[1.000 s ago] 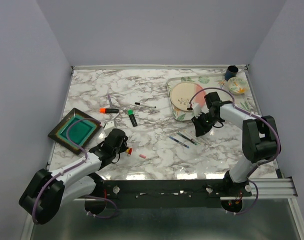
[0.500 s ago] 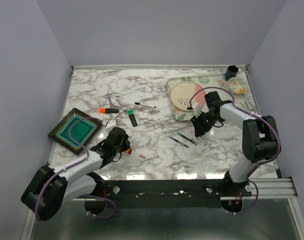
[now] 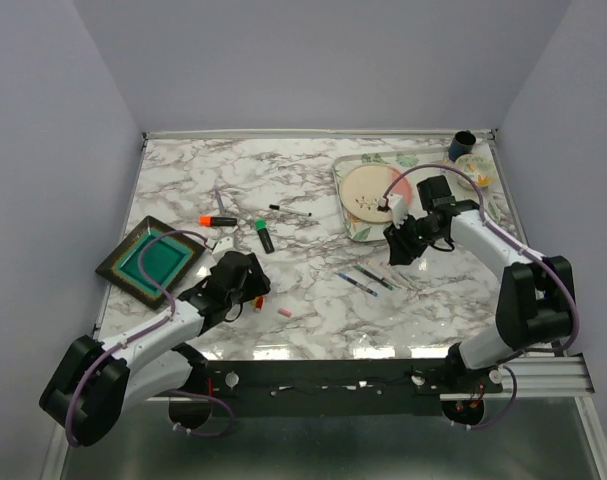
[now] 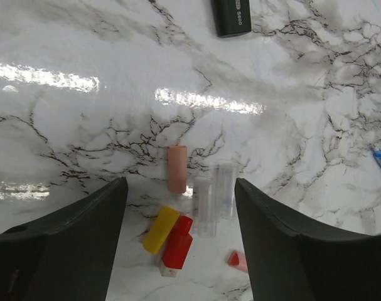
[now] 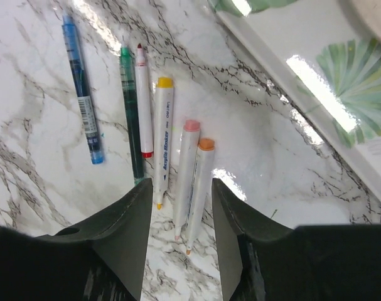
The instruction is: Open the pen caps
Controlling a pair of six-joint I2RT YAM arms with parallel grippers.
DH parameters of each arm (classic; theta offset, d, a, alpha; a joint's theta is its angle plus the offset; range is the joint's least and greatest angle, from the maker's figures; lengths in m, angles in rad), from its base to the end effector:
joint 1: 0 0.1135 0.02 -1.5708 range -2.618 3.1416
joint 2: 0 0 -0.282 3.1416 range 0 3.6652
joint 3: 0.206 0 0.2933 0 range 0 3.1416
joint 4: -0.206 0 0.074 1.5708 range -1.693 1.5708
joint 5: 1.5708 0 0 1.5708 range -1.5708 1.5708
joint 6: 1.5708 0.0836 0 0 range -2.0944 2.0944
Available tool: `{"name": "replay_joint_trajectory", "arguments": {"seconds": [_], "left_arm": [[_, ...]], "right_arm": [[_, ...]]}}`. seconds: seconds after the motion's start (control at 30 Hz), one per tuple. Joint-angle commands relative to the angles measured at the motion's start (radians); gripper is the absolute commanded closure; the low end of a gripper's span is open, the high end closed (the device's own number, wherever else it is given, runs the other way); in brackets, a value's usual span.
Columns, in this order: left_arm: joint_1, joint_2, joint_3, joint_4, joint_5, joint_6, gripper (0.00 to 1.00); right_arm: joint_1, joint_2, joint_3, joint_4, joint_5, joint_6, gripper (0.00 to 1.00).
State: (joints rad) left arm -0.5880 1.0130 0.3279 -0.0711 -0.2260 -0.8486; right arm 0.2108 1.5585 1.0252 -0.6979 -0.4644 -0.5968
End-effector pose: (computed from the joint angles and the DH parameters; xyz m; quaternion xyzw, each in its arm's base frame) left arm 0.2135 -0.1198 0.1109 -0.1628 0.8988 -0.1811 0.3645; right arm 0.3284 0.1086 0.1609 -0.4126 0.8668 0.1911 0.2049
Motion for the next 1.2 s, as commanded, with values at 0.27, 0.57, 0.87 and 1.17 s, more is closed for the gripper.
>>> {"name": "replay_joint_trajectory", "arguments": {"seconds": [0.27,0.57,0.87,1.17], "left_arm": [[0.083,0.187,0.258,-0.052,-0.006,0.117,0.16],[0.125,0.570,0.609,-0.206,-0.116,0.141,0.19],[0.163,0.857,0.899,-0.357,-0.158,0.151,0.29],[0.198,0.963,1.010,-0.372,-0.102,0.171,0.41]], "right_arm": [[0.012,-0.224,-0.028,0.028,-0.144,-0.008,0.50],[0.012,-0.288,-0.047,0.028,-0.183,-0.014,0.50],[0.010,-0.305,-0.051,0.020,-0.201,-0.024,0.50],[0.010,-0.311,-0.050,0.015,-0.206,-0.026,0.50]]}}
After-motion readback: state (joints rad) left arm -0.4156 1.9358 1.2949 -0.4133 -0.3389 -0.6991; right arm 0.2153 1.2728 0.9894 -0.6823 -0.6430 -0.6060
